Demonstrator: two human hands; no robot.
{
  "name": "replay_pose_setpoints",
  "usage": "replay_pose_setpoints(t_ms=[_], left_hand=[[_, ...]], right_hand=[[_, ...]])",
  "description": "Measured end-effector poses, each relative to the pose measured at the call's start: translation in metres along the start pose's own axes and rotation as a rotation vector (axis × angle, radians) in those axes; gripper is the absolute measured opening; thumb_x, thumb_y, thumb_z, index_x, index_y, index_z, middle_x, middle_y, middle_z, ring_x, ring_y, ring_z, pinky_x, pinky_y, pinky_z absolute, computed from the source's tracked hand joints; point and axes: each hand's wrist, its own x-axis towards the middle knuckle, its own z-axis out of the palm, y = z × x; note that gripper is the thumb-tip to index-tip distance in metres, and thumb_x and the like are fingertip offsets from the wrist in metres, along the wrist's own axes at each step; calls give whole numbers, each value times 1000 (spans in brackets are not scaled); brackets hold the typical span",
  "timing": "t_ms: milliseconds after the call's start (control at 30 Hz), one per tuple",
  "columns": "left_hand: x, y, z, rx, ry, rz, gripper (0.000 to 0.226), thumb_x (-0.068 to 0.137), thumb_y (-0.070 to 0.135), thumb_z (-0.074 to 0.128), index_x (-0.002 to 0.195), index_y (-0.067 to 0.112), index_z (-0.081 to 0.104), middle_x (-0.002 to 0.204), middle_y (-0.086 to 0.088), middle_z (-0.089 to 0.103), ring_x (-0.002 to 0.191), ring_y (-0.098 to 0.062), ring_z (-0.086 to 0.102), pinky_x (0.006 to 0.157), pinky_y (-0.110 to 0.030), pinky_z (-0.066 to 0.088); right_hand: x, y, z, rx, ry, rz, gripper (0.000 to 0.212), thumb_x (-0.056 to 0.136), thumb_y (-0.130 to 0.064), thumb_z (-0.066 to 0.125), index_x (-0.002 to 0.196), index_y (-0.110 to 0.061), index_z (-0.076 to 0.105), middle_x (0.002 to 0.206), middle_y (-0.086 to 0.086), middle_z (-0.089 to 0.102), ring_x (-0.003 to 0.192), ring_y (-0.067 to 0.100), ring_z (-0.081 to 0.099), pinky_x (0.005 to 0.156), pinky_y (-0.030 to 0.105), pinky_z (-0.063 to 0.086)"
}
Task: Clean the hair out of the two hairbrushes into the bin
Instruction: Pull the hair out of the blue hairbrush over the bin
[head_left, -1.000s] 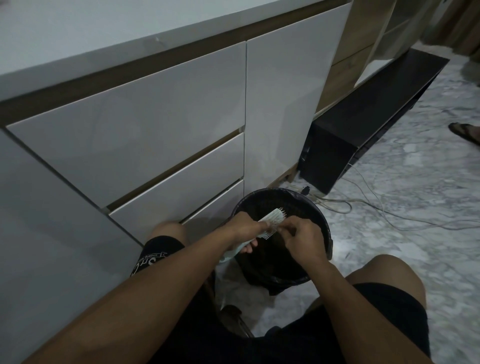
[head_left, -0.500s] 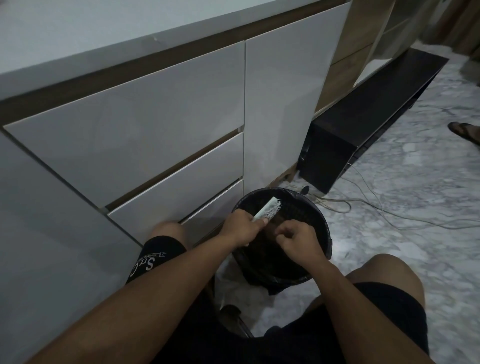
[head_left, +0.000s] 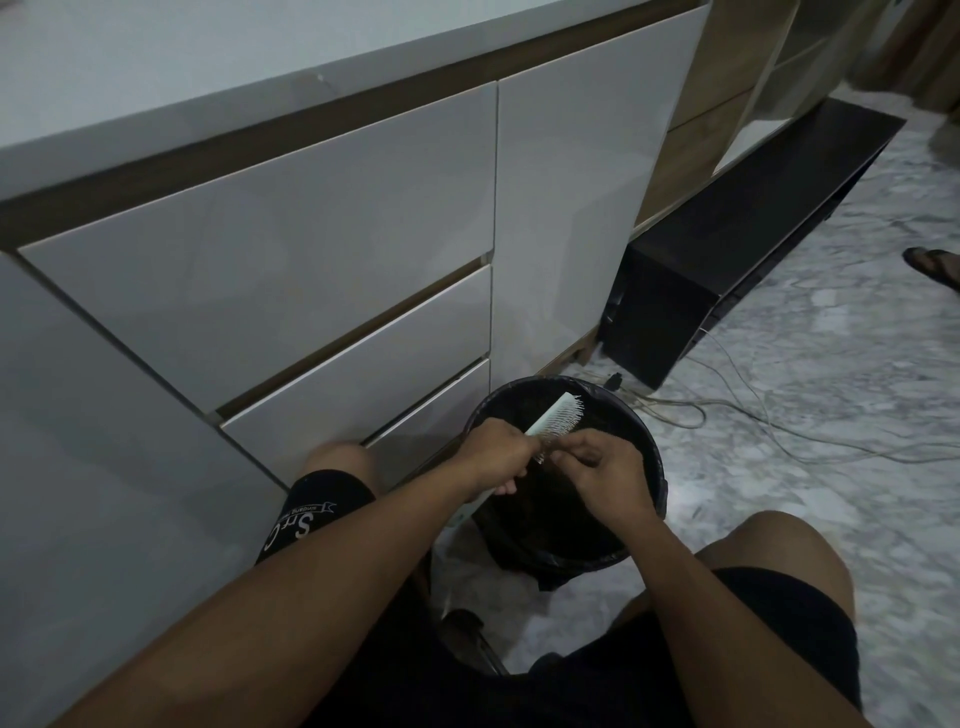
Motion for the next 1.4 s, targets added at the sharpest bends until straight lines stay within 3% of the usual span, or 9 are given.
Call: replay_pose_setpoints(t_ms=[133,333,500,667,767,967,1133,1233,1400], left_hand=[[4,-6,0,7,30,19,27,96,22,49,96,2,68,68,-7,62,41,-13,54,39,-21,41],[6,-11,1,-14,68,34,30,99,20,48,73,12,62,67,-10,61,40,-14,51,38,-21,39],[8,-8,2,-51,62,-37,28,91,14,46,94,-4,66,69,-13,63,41,-17,54,40,-24,41],[8,-5,4,0,-21,-61,33,90,5,43,112,-10,62,77,-21,63,47,-20,56,42,-26,43],[6,-4,5,42,-38,-51,33,91,3,43,115,-7,63,80,-22,64,47,-18,57,40,-23,44],[7,-5,7,35,38,-40,35,91,4,41,114,-8,63,76,-16,64,47,-16,56,38,-22,42],[8,-4,-4,-62,112,-71,30,93,4,41,105,-13,61,63,-15,57,42,-19,51,38,-22,40],[0,1,-9,-124,74,-92,24,93,5,42,93,-8,61,64,-15,58,42,-18,50,37,-21,41],[-4,3,-4,-156,34,-70,25,91,13,50,99,-6,64,69,-9,61,43,-18,50,40,-23,40]], right_hand=[[1,2,0,-22,-44,10,10,82,-10,73,87,-19,76,77,-14,72,75,-7,67,71,8,47],[2,2,1,-19,-103,8,9,82,-11,74,88,-16,77,83,-4,76,79,4,70,73,12,49],[1,-2,0,30,-73,-4,19,78,-15,78,95,-19,70,91,-9,74,88,-1,69,82,15,50],[-3,-6,1,50,-27,18,31,75,-22,81,101,-24,63,91,-11,73,88,-5,68,77,11,49],[-4,-8,0,1,-21,12,22,77,-17,79,85,-31,65,83,-17,70,81,-11,65,72,7,47],[-1,-5,-4,0,-84,60,7,79,-10,77,84,-14,74,77,-1,75,73,10,71,72,21,54],[0,2,-2,-21,-109,85,6,78,-12,77,81,-16,74,78,1,74,76,14,71,76,29,57],[3,4,-1,-36,-50,116,11,81,-17,75,88,-23,70,89,-4,72,88,9,67,83,29,54],[2,2,1,1,12,129,45,82,-12,72,124,-19,57,90,-4,71,93,12,68,85,28,52]])
